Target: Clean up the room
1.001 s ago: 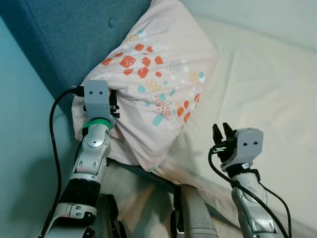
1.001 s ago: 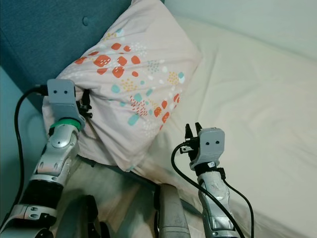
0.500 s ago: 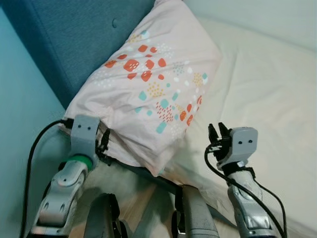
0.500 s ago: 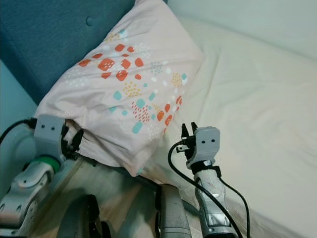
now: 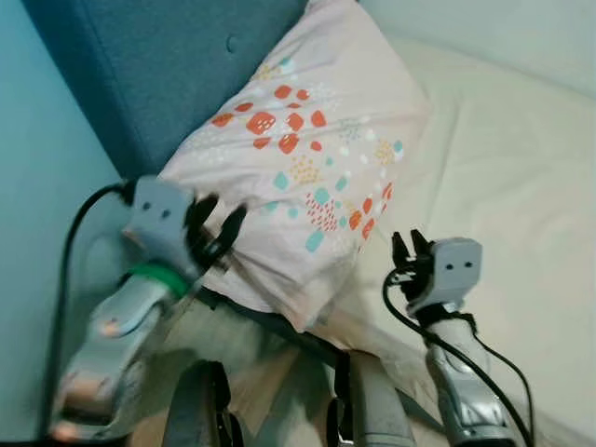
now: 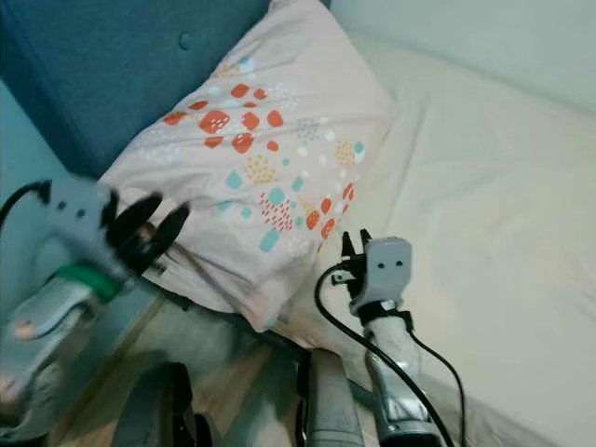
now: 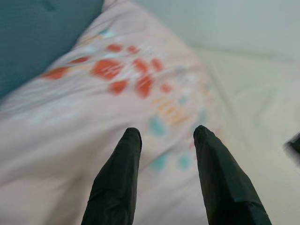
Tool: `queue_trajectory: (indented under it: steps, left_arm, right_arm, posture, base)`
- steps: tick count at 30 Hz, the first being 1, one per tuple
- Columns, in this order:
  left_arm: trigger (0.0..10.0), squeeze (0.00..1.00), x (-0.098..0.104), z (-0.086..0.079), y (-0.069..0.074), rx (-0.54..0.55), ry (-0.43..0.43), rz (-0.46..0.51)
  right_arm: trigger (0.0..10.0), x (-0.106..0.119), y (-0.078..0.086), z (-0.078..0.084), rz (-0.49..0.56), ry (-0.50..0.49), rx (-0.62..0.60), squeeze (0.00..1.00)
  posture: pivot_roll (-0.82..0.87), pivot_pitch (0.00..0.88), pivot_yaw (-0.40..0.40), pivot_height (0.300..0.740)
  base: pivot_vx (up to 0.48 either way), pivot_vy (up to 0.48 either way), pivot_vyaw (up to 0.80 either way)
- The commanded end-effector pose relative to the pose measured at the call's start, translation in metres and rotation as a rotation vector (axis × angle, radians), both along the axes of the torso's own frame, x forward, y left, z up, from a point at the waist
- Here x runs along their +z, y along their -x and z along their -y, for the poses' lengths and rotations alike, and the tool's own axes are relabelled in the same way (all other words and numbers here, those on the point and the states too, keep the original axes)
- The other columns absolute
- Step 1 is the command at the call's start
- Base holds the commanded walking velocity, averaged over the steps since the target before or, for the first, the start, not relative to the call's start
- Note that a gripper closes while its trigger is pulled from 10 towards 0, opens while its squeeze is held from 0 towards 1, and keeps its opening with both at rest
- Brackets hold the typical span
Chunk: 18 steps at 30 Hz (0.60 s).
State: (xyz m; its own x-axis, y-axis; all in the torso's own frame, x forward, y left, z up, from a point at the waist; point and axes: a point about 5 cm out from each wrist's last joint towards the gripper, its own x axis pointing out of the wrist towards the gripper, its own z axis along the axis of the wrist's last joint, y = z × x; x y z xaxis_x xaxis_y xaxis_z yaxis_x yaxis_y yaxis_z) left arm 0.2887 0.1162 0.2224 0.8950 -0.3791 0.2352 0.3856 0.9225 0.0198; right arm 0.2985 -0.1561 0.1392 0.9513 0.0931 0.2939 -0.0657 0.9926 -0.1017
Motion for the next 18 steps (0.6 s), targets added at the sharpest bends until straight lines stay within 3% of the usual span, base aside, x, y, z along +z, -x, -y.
queue_trajectory:
  steps: [1, 7, 10, 12, 18]
  left_arm:
    - [10.0, 0.00, -0.002, 0.023, -0.008, -0.030, 0.008, 0.007]
    - [10.0, 0.00, 0.004, 0.052, -0.018, -0.093, -0.028, 0.050]
    - [10.0, 0.00, 0.002, 0.050, -0.020, -0.083, -0.022, 0.031]
    - [10.0, 0.00, -0.004, 0.041, -0.024, -0.047, 0.012, -0.034]
    - [10.0, 0.00, -0.013, 0.033, -0.027, 0.009, 0.000, -0.066]
  right_arm:
    - [10.0, 0.003, 0.002, 0.004, 0.026, 0.030, -0.037, 0.00]
    - [10.0, 0.008, 0.003, 0.011, 0.062, 0.009, -0.040, 0.00]
    - [10.0, 0.008, 0.003, 0.015, 0.061, 0.007, -0.057, 0.00]
    - [10.0, 0.005, 0.003, 0.019, 0.050, -0.003, -0.068, 0.00]
    - [10.0, 0.003, 0.001, 0.017, 0.044, -0.006, -0.071, 0.00]
  posture:
    - [-0.05, 0.186, 0.015, 0.610]
    - [-0.08, 0.162, 0.015, 0.610]
    - [-0.08, 0.158, 0.015, 0.615]
    - [-0.07, 0.149, 0.021, 0.625]
    - [-0.07, 0.141, 0.021, 0.640]
  base:
    - [0.000, 0.000, 0.00]
    - [0.000, 0.000, 0.00]
    - [0.000, 0.000, 0.00]
    - [0.000, 0.000, 0.00]
    - [0.000, 0.000, 0.00]
